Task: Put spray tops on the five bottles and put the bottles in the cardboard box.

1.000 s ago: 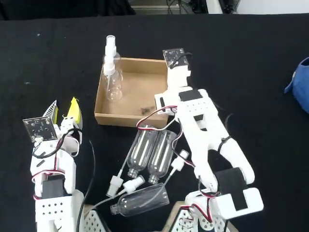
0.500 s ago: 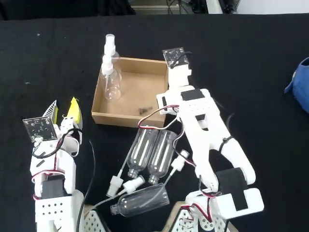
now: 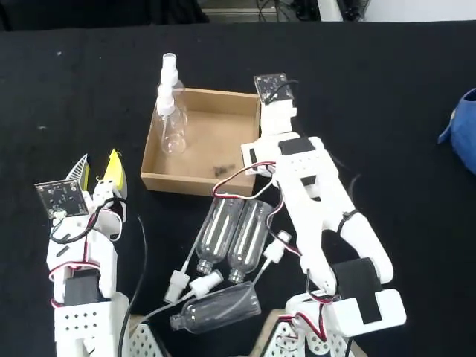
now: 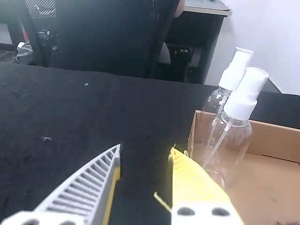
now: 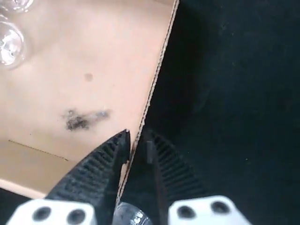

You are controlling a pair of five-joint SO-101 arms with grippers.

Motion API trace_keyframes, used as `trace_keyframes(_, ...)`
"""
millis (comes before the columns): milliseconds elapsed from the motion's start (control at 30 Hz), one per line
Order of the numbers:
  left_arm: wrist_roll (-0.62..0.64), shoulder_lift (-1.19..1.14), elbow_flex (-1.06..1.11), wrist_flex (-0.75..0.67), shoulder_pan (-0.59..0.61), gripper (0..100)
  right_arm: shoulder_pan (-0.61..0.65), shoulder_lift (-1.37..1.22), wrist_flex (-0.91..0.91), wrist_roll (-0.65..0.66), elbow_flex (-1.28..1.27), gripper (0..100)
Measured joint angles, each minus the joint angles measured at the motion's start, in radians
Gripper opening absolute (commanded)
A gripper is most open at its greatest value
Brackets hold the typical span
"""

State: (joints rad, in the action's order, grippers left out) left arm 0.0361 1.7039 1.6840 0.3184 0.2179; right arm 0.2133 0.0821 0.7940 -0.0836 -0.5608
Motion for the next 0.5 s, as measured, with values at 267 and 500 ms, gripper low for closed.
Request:
trace_keyframes(267, 0.000, 0.000, 0.000, 0.000, 0.000, 3, 0.000, 0.000, 0.000, -0.002, 0.000, 15.2)
trace_keyframes(500, 0.000, 0.000, 0.000, 0.000, 0.000, 3, 0.002, -0.092, -0.002, -0.005, 0.006, 15.2)
